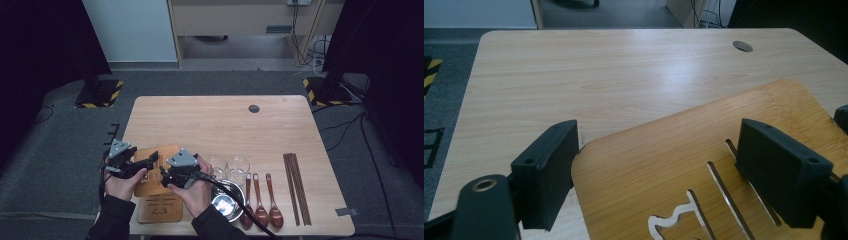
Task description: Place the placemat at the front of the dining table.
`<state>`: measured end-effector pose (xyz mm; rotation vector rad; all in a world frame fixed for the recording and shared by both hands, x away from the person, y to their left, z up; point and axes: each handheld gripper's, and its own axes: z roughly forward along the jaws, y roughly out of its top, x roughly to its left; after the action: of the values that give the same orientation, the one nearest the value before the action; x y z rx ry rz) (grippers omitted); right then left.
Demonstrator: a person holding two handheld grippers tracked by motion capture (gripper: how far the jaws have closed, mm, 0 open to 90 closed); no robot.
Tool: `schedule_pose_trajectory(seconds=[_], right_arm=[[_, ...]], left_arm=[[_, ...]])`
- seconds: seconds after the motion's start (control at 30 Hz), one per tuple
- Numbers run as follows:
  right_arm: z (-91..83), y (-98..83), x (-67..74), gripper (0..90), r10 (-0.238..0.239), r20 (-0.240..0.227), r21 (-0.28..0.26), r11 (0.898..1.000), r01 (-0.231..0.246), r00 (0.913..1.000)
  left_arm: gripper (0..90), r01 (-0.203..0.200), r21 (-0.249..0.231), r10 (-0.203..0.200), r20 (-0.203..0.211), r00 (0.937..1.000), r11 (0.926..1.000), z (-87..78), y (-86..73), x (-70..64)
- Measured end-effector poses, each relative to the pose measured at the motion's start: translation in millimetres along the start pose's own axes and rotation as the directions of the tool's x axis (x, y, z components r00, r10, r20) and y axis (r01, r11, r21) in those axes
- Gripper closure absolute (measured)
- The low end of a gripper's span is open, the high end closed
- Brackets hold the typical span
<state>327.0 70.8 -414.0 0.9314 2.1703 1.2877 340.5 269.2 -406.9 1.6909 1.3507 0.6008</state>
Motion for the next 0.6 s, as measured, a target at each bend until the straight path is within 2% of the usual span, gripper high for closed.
schedule_pose_trajectory(seconds=[0.6], right_arm=[[-20.5, 20.5, -30.2, 25.6, -0.01, 0.036, -0.052, 0.999, 0.012, 0.9993]], left_arm=[[17.8, -0.028, -0.035, 0.029, 0.021, 0.9994, 0.999, 7.5, 38.3, -24.3]])
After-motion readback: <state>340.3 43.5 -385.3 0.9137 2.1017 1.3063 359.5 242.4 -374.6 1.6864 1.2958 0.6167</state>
